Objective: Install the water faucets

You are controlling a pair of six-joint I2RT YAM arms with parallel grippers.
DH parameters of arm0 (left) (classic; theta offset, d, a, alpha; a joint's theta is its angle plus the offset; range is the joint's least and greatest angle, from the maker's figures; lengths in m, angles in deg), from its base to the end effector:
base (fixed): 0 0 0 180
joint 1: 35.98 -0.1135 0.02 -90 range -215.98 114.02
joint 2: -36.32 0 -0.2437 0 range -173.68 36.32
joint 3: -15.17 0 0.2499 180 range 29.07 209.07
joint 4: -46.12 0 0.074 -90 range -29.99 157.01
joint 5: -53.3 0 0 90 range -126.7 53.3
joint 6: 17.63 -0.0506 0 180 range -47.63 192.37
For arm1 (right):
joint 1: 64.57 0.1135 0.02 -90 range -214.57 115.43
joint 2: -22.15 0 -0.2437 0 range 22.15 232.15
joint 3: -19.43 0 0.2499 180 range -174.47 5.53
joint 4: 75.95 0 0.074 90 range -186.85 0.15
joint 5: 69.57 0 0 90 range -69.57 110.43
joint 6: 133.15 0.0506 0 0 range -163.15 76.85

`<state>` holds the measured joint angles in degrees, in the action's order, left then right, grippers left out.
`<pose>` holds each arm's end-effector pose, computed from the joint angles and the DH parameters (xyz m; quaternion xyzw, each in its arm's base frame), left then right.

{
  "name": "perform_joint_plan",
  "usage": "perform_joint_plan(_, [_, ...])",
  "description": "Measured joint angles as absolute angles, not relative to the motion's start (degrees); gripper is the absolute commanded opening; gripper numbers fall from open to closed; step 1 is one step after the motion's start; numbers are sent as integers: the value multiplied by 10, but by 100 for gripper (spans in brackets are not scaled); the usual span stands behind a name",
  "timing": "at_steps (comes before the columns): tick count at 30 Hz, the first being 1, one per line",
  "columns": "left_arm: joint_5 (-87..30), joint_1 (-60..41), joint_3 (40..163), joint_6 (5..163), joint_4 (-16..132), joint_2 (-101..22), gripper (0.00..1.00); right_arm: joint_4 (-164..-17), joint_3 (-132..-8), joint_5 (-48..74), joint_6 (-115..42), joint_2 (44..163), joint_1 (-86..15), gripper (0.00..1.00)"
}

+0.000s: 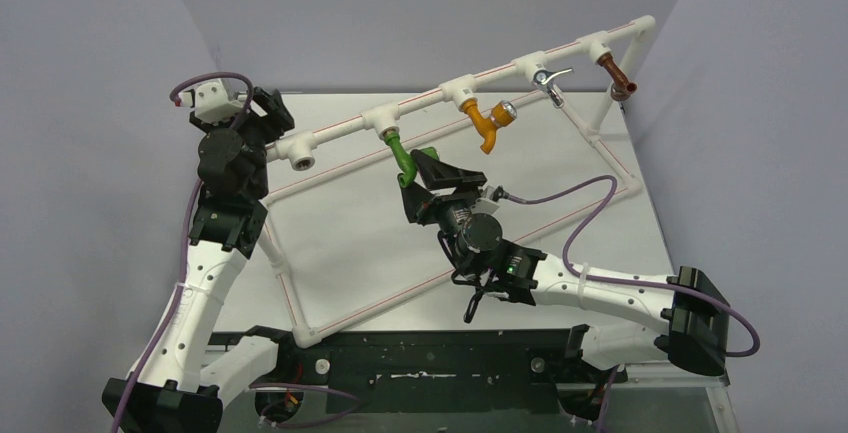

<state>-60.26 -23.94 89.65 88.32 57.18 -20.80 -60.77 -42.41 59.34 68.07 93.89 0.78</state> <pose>0.2447 -0.0315 0.4059 -0.1743 0.6476 -0.0442 0.7405 0.1551 0.2619 0.3124 0.4742 0.4892 0.6897 0.2452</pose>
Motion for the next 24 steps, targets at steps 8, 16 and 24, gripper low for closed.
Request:
perform_joint_plan(8, [-604, -239, 896, 883, 572, -208, 68, -614, -407, 590, 594, 913, 3, 72])
perform_joint_plan(16, [-605, -239, 896, 883, 572, -212, 68, -652, -386, 584, 467, 830, -10, 76])
perform_joint_plan(24, [-605, -240, 898, 885, 572, -216, 68, -706, -386, 534, 267, 764, -43, 74])
